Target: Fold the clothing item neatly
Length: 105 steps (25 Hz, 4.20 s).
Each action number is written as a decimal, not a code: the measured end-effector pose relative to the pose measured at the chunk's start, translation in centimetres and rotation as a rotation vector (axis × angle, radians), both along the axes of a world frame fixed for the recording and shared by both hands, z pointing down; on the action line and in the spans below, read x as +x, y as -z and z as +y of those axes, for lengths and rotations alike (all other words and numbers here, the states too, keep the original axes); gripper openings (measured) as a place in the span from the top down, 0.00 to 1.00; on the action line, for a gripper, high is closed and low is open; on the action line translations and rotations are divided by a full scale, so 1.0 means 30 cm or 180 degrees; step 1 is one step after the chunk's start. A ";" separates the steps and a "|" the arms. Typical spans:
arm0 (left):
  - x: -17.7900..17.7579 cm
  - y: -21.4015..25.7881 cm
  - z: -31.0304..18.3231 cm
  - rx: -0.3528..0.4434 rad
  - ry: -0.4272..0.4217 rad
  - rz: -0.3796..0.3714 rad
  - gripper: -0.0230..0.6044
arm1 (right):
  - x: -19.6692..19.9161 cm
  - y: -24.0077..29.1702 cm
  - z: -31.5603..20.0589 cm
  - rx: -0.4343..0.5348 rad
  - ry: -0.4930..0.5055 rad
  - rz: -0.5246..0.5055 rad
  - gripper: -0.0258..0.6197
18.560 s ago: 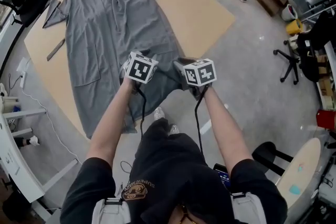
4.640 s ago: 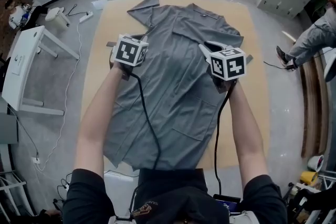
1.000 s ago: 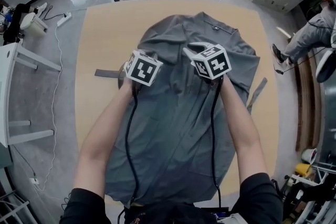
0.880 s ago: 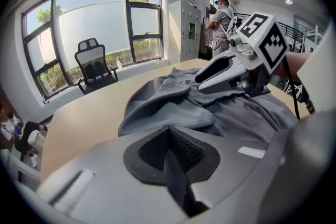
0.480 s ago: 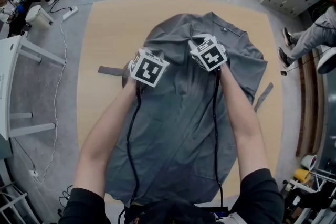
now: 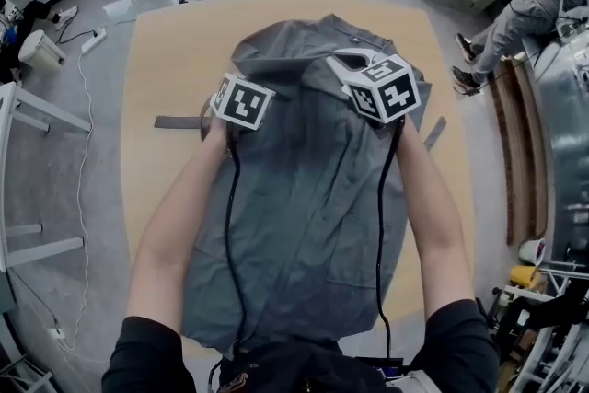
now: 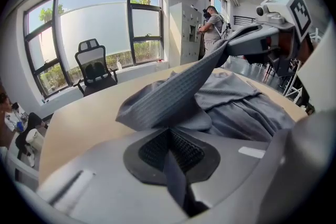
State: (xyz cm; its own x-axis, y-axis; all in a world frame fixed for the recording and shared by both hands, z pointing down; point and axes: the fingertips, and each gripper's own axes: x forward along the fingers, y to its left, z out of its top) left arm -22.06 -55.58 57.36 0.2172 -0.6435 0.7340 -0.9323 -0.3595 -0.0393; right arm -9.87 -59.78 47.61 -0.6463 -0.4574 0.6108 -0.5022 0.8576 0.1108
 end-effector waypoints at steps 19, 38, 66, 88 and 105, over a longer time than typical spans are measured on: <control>0.202 0.033 0.014 0.0007 -0.0307 0.0084 0.95 | 0.638 -0.140 0.023 -0.0598 -0.1802 -0.0469 0.93; 0.184 -0.067 -0.079 -0.0123 -0.0100 -0.0135 0.95 | 0.851 -0.351 -0.205 -0.0623 -0.2237 -0.0237 0.77; 0.268 -0.053 -0.045 -0.0143 -0.0179 -0.0015 0.95 | 0.656 -0.330 0.075 -0.0924 -0.1034 -0.0002 0.95; 0.260 -0.040 0.012 -0.0158 -0.0139 -0.0084 0.95 | 0.751 -0.300 0.088 -0.0846 -0.1271 -0.0073 0.94; 0.267 -0.078 -0.087 -0.0201 -0.0060 -0.0042 0.95 | 0.703 -0.484 -0.140 -0.1000 -0.0912 0.0725 0.96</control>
State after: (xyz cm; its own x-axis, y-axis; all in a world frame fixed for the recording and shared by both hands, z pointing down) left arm -14.04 -58.17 59.69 0.2190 -0.5918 0.7758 -0.9249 -0.3792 -0.0282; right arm 11.21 -63.98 62.14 -0.3550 -0.3680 0.8594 -0.7161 0.6979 0.0030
